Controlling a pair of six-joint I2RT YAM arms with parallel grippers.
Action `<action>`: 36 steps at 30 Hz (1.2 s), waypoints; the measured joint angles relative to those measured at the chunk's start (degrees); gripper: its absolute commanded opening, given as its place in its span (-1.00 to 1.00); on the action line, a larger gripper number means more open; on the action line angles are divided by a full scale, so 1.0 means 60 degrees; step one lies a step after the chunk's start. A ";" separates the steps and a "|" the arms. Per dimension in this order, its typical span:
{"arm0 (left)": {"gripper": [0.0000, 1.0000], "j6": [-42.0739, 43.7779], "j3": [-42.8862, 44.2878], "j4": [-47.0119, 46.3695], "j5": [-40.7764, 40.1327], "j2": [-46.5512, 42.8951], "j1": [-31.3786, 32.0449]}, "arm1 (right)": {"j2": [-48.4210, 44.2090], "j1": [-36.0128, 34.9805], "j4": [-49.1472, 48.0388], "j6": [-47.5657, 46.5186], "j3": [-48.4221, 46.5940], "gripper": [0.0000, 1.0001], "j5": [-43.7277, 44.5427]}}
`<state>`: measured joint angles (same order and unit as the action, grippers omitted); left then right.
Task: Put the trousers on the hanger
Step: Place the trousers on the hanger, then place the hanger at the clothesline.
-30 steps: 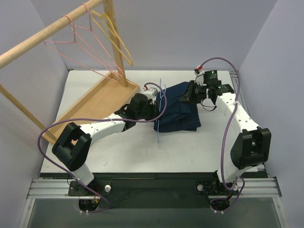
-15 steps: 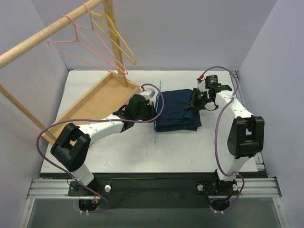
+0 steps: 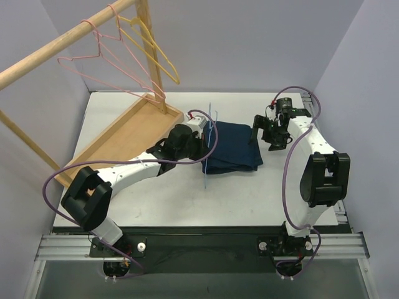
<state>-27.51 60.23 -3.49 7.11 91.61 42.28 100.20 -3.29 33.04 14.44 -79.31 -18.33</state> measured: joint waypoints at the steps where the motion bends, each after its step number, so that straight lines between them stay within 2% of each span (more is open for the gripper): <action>1: -1.00 0.0011 0.0004 0.0015 0.0076 -0.0080 0.0015 | 0.0000 0.0036 0.0047 0.0000 0.0000 1.00 0.0091; 8: -1.00 0.0193 0.0131 0.0346 0.0736 -0.0736 0.0208 | -0.0004 0.0182 0.0175 0.0011 0.0004 1.00 0.0372; 13: -1.00 0.0397 0.0178 0.0878 0.1195 -0.1672 0.0444 | -0.0004 0.0197 0.0175 0.0015 0.0018 1.00 0.0415; 18: -1.00 0.0532 0.0178 0.1949 0.1027 -0.2998 0.0685 | -0.0004 0.0240 0.0171 0.0051 0.0022 1.00 0.0415; 25: -1.00 0.0484 0.0240 0.4229 0.0233 -0.5100 0.0714 | -0.0004 0.0248 0.0168 0.0117 0.0022 0.99 0.0393; 30: -1.00 0.0244 0.0299 0.5912 -0.0852 -0.6451 0.0714 | -0.0004 0.0248 0.0131 0.0237 0.0022 0.98 0.0324; 36: -1.00 -0.0248 0.0940 0.7923 -0.2237 -0.7235 0.0707 | 0.0000 0.0244 0.0062 0.0404 0.0018 0.98 0.0135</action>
<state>-28.99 65.87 44.05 -6.31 48.21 46.52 100.20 -1.83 33.41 16.86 -79.20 -17.52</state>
